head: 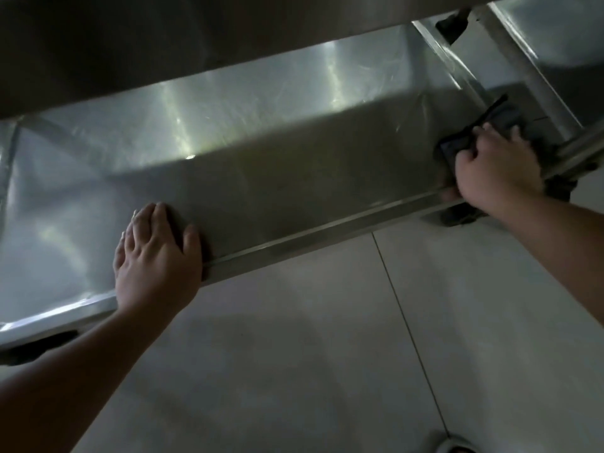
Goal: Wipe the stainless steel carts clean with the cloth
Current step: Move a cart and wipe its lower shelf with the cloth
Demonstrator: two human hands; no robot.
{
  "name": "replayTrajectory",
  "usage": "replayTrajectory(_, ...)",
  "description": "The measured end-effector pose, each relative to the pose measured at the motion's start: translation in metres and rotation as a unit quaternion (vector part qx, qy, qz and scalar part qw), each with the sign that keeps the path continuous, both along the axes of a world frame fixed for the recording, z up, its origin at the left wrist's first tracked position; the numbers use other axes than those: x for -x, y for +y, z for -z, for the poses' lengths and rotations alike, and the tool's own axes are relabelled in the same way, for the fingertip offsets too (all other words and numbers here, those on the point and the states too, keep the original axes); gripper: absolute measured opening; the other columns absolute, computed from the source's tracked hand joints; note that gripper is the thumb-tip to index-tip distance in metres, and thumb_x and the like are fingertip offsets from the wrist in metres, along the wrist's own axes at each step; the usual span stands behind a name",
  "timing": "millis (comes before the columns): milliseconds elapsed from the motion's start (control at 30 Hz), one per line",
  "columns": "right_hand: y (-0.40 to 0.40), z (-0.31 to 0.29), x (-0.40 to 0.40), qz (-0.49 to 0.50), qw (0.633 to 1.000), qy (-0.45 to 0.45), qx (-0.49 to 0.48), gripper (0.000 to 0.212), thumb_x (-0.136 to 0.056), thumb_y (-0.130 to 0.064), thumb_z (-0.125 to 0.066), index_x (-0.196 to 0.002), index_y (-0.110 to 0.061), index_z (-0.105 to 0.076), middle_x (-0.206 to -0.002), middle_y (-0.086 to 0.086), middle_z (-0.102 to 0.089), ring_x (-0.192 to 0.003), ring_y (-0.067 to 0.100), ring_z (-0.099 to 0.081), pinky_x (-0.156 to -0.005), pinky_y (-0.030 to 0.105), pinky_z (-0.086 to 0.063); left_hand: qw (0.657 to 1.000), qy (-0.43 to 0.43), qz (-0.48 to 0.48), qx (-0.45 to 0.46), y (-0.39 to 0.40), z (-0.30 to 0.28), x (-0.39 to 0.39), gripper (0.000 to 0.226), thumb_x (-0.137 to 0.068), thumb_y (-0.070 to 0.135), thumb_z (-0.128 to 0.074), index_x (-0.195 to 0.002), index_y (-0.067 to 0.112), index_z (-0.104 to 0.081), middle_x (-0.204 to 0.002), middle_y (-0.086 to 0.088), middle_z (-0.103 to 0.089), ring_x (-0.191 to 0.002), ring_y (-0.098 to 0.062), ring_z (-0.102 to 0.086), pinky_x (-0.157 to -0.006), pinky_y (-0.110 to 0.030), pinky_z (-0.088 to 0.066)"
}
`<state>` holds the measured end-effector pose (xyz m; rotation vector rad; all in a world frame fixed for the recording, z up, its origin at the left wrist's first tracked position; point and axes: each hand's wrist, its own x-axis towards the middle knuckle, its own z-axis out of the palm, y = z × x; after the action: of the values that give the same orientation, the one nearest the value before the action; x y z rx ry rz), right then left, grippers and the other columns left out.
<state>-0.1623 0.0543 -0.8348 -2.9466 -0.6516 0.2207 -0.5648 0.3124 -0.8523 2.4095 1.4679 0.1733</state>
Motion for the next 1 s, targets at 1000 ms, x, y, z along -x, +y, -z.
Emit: replayTrajectory(1000, 0.15, -0.003, 0.11, -0.392, 0.914, 0.064, -0.082, 0.058, -0.1, -0.038, -0.042, -0.156, -0.024, -0.047, -0.166, -0.005, -0.04, -0.155, 0.029, -0.028, -0.127, 0.039, -0.018, 0.999, 0.024, -0.019, -0.015, -0.006, -0.006, -0.008, 0.063, -0.097, 0.059, -0.036, -0.151, 0.026, -0.04, -0.164, -0.006, -0.037, -0.152, -0.036, -0.034, -0.125, -0.06, -0.029)
